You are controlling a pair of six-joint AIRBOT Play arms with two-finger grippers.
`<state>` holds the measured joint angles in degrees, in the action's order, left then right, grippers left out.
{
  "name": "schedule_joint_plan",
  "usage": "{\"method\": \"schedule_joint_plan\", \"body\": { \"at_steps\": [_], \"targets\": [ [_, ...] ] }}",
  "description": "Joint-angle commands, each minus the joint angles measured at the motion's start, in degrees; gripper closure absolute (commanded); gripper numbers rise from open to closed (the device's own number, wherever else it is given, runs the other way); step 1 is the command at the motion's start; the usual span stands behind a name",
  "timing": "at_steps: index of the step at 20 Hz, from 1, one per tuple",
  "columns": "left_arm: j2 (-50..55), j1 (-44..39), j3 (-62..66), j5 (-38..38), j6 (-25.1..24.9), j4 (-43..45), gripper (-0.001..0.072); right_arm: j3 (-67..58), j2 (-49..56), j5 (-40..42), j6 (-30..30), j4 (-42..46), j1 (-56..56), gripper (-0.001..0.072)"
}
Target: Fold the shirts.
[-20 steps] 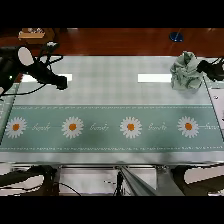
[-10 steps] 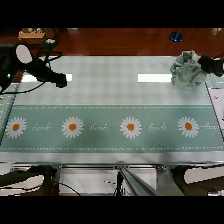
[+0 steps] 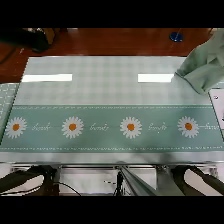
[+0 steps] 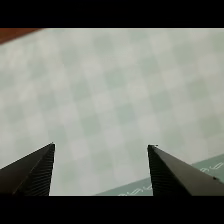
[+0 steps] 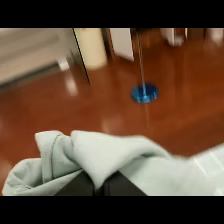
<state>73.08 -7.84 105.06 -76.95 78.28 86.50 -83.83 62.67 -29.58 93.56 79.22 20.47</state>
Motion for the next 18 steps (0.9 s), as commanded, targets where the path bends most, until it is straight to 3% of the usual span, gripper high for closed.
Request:
{"method": "schedule_joint_plan", "body": {
  "at_steps": [1, 4, 7, 12, 15, 18],
  "targets": [
    [-6.2, 0.0, 7.5, -1.4, 0.1, -2.4, 0.0001, -1.2, -11.0, 0.3, -0.5, -2.8, 0.0, 0.0686],
    [-12.9, 0.0, 8.1, -2.1, 2.4, -4.0, 0.0001, -4.6, -17.3, -2.4, -0.5, -2.8, 0.0, 0.0687],
    [-17.4, 0.0, 8.1, -5.7, 4.0, -4.0, 0.0001, -6.4, -20.0, -10.5, -1.3, -2.8, 0.0, 0.0686],
    [-19.1, 0.0, 8.0, -14.6, 4.1, -4.0, 0.0002, -6.4, -13.7, -30.2, -6.2, -11.6, -4.3, 0.0686],
    [-19.1, 0.0, 8.0, -17.3, 4.1, -4.0, 0.0001, -5.9, -5.7, -39.7, -7.2, -14.5, -16.9, 0.0686],
    [-19.1, 0.0, 8.0, -17.3, 4.1, -4.0, 0.0002, -2.9, 2.8, -39.6, -5.9, -11.5, -34.7, 0.0686]
  ]
}}
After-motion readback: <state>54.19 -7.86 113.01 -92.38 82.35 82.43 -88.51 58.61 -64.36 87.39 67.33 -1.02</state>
